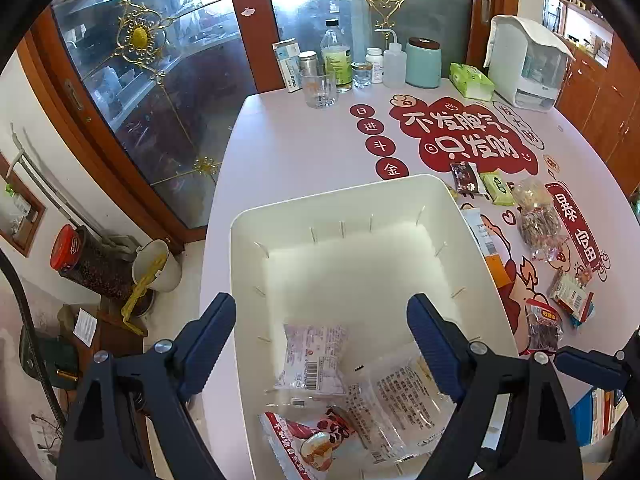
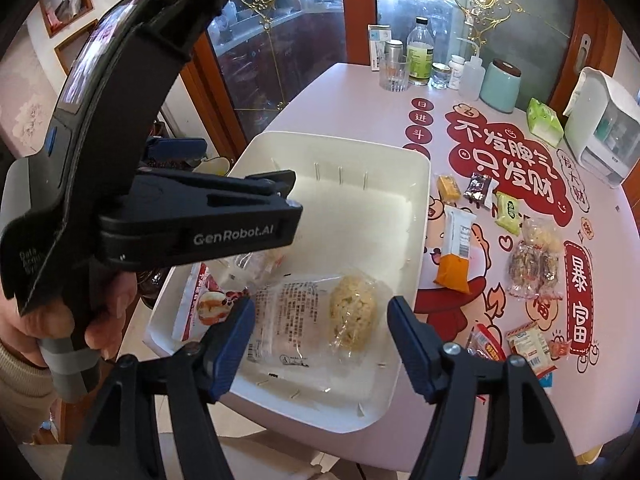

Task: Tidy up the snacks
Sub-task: 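Withdraw both tools from the tray toward the remaining snacks, then grasp the small yellow packet with left tool while right tool grasps white-orange bar, then carry both packets over the white tray and lower them toward it, then open both tools to release the yellow packet and white-orange bar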

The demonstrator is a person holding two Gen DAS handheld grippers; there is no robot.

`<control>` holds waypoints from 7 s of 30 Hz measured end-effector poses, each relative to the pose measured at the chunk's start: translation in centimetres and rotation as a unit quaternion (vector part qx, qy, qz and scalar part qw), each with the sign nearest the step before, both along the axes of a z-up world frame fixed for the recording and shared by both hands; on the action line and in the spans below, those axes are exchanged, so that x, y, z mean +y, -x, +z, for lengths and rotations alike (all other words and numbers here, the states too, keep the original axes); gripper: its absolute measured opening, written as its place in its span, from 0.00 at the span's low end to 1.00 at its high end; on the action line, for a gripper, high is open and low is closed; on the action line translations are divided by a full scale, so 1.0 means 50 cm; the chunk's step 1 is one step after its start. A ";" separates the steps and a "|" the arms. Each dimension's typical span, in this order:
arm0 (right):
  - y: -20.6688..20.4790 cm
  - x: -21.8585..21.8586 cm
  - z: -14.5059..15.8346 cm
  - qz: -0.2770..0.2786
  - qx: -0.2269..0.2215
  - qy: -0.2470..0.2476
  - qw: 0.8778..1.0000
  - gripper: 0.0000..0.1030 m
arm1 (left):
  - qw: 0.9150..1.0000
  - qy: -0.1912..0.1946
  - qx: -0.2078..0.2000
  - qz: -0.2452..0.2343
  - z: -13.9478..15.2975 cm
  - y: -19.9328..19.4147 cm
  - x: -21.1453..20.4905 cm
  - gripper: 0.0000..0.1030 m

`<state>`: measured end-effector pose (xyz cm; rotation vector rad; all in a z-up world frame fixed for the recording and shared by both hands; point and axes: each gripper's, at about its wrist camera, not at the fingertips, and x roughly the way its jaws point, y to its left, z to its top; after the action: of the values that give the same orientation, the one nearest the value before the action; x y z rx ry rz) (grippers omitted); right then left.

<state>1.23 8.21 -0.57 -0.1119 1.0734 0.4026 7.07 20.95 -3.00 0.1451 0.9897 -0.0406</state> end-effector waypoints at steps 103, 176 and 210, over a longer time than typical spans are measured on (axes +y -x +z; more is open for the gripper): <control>-0.280 -0.373 -0.317 -0.158 0.069 -0.032 0.985 0.35 | 0.955 0.004 0.296 -0.018 -0.347 -0.550 -0.421 0.23; 0.001 -0.049 -0.006 -0.047 -0.009 -0.057 0.997 0.46 | 1.000 -0.003 -0.012 -0.015 0.030 0.020 -0.054 0.74; 0.028 -0.111 0.025 -0.108 -0.043 -0.074 0.990 0.53 | 0.998 0.017 -0.030 -0.044 0.050 0.033 -0.103 0.81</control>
<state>-0.16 2.67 0.65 0.1175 0.9567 0.2778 5.40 15.81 -0.51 0.1582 0.9208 -0.1337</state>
